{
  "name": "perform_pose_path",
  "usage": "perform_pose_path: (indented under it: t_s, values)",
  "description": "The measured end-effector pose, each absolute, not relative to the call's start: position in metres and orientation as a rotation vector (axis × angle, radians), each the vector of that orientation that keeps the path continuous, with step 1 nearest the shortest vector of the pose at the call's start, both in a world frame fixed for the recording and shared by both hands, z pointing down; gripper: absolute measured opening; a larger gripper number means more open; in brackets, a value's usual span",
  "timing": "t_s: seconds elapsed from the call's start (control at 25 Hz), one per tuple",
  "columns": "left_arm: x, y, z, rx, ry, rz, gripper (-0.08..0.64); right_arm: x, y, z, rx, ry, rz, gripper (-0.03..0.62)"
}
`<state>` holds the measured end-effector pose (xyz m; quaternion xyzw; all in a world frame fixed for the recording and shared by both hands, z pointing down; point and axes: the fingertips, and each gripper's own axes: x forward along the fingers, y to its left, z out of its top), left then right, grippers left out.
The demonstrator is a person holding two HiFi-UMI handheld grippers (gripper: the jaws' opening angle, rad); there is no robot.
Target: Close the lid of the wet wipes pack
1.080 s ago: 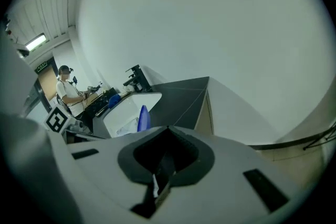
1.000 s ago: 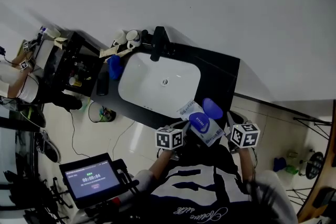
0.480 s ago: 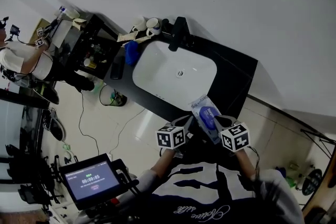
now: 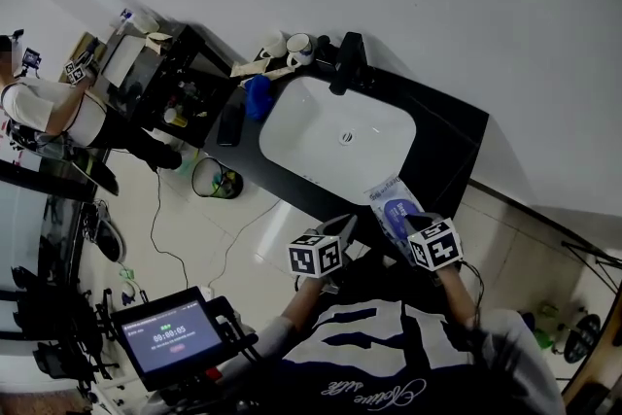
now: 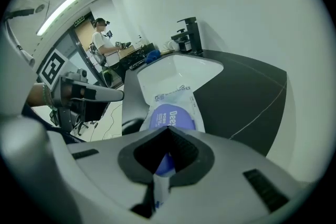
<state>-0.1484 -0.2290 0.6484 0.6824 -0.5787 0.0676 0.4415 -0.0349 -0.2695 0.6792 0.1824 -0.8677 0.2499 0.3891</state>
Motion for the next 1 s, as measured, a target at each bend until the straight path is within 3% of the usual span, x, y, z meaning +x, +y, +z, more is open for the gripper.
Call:
perform_pose_path:
  t_s: [0.48, 1.0]
  values:
    - [-0.15, -0.233, 0.63, 1.897, -1.253, 0.206, 0.0, -0.031, -0.26, 0.673, 0.794, -2.178, 0.569, -0.002]
    - [-0.136, -0.198, 0.633, 1.983, -1.103, 0.226, 0.0, 0.003, -0.203, 0.614, 1.207, -2.332, 0.835, -0.002]
